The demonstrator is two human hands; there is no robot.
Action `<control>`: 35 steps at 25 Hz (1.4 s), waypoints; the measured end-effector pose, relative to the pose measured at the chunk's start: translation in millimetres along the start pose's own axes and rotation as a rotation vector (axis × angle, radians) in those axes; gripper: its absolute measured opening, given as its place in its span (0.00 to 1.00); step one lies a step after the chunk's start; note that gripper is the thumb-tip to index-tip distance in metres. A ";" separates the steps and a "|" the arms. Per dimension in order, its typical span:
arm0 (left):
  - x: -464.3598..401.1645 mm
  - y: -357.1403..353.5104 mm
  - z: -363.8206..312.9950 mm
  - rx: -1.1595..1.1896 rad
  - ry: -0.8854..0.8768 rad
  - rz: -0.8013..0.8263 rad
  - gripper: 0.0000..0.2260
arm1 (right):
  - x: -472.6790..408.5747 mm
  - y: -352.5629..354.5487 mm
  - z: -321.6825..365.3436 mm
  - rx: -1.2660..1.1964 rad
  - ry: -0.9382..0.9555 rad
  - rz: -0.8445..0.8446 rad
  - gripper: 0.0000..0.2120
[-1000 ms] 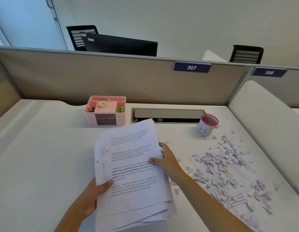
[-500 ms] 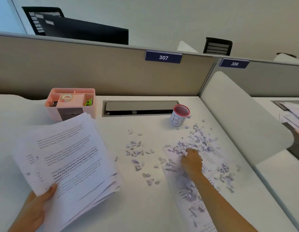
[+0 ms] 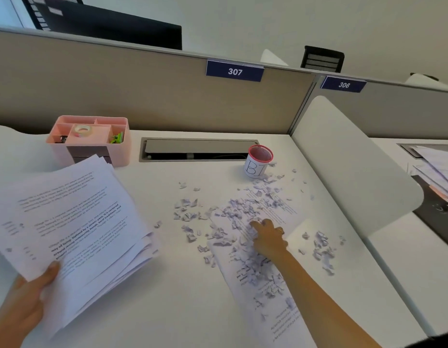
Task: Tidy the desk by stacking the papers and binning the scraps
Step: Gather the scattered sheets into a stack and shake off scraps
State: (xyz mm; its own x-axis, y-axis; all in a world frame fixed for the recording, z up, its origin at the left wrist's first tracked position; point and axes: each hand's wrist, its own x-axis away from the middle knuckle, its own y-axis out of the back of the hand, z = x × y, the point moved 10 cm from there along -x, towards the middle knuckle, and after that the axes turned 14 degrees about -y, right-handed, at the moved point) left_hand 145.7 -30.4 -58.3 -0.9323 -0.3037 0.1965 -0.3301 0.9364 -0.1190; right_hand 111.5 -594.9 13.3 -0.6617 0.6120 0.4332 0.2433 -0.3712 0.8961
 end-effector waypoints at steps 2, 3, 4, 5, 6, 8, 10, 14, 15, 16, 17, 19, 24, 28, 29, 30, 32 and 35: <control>3.6 -7.3 -7.3 -0.012 0.010 0.047 0.17 | 5.9 -5.4 26.7 0.007 0.057 -0.004 0.24; 8.1 -12.2 -13.7 0.017 -0.003 0.060 0.17 | 8.6 -9.0 38.0 0.010 0.069 -0.008 0.24; 10.3 -16.6 -18.2 0.032 -0.011 0.066 0.18 | 11.5 -12.5 47.6 0.010 0.072 -0.013 0.23; 14.8 -20.5 -25.5 0.056 -0.028 0.064 0.19 | 14.9 -17.1 56.8 0.007 0.074 -0.011 0.23; 15.7 -21.4 -26.3 0.039 -0.034 0.067 0.20 | 18.3 -21.7 64.6 0.005 0.073 -0.004 0.23; 17.7 -23.4 -27.7 0.073 -0.046 0.072 0.21 | 24.4 -29.8 78.6 0.011 0.079 0.005 0.23; 18.6 -21.2 -27.8 0.092 -0.054 0.036 0.21 | 31.2 -35.4 91.3 0.017 0.092 0.003 0.22; 17.5 -16.6 -27.0 0.084 -0.060 -0.007 0.22 | 49.2 -45.5 115.5 0.000 0.145 0.020 0.18; 17.1 -14.1 -26.9 0.085 -0.066 -0.024 0.22 | 53.9 -48.1 121.3 -0.011 0.169 0.036 0.17; 17.5 -12.7 -26.6 0.091 -0.072 -0.031 0.22 | 57.2 -49.0 126.0 -0.030 0.191 0.051 0.17; 18.5 -11.2 -27.1 0.101 -0.076 -0.040 0.22 | 58.3 -47.2 128.6 -0.059 0.206 0.054 0.17; 20.6 -6.2 -27.9 0.112 -0.085 -0.060 0.20 | 50.3 -29.8 122.8 -0.133 0.184 -0.017 0.18; 30.9 -6.7 -36.9 0.148 -0.102 -0.048 0.18 | -0.4 27.4 33.5 -0.165 -0.231 -0.245 0.22; 36.7 -12.4 -45.8 0.155 -0.108 -0.046 0.20 | -31.9 24.8 -19.4 -0.192 -0.411 -0.135 0.30; 37.9 -14.3 -46.3 0.157 -0.102 -0.052 0.20 | -38.2 22.9 -23.0 -0.189 -0.402 -0.110 0.31; 38.3 -15.5 -46.2 0.159 -0.094 -0.059 0.20 | -44.1 21.4 -23.4 -0.197 -0.382 -0.083 0.31; 37.8 -18.4 -48.2 0.146 -0.093 -0.045 0.20 | -50.8 18.0 -21.6 -0.202 -0.332 -0.030 0.31; 34.5 -18.9 -46.8 0.129 -0.095 -0.016 0.19 | -51.7 19.6 -7.5 -0.255 -0.194 0.000 0.24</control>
State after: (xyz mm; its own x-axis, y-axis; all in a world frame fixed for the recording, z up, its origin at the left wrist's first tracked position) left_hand 126.7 -50.4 -3.7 -0.9345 -0.3396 0.1071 -0.3557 0.9029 -0.2413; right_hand 145.1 -639.1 7.7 -0.5080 0.7250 0.4651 0.0411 -0.5189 0.8538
